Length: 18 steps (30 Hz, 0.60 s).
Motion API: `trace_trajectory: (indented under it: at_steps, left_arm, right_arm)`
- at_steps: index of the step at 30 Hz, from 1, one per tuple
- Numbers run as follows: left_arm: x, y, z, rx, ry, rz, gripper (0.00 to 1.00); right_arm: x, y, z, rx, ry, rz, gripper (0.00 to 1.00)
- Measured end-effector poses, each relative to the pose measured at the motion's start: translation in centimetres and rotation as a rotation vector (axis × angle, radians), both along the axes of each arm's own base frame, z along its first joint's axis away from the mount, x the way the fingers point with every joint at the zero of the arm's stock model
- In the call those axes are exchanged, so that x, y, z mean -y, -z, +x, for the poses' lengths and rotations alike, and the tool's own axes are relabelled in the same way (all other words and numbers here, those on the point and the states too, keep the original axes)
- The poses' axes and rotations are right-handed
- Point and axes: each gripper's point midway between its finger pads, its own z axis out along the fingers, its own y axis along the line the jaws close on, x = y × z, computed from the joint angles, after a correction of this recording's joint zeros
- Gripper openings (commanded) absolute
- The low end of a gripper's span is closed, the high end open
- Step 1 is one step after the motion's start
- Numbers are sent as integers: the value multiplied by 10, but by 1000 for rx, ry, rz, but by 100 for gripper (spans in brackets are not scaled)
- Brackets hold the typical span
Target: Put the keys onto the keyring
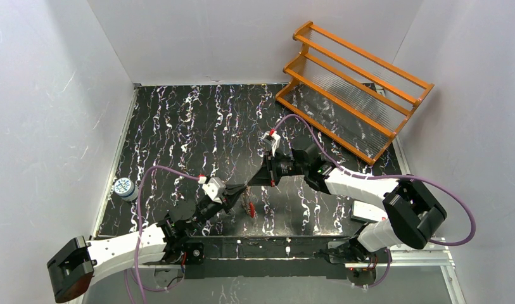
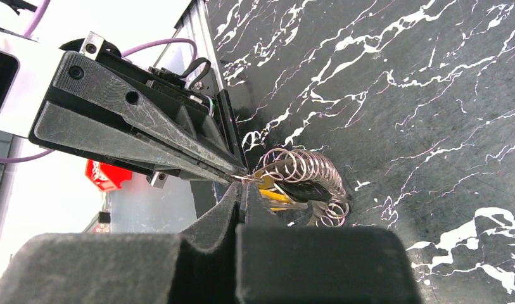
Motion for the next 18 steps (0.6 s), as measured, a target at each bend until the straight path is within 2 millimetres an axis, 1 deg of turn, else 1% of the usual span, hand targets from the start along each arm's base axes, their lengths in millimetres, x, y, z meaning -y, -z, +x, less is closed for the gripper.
trace_trajectory:
  at_steps: [6,12,18]
  left_arm:
    - [0,0,0,-3,-1,-2,0]
    - [0,0,0,-6,2,-6,0]
    - [1,-1,-1,-9,4,-10,0]
  right_arm:
    - [0,0,4,7,22,-6,1]
    - [1,-10,9,47,51,11,1]
    - [2,-9,11,50,62,7,1]
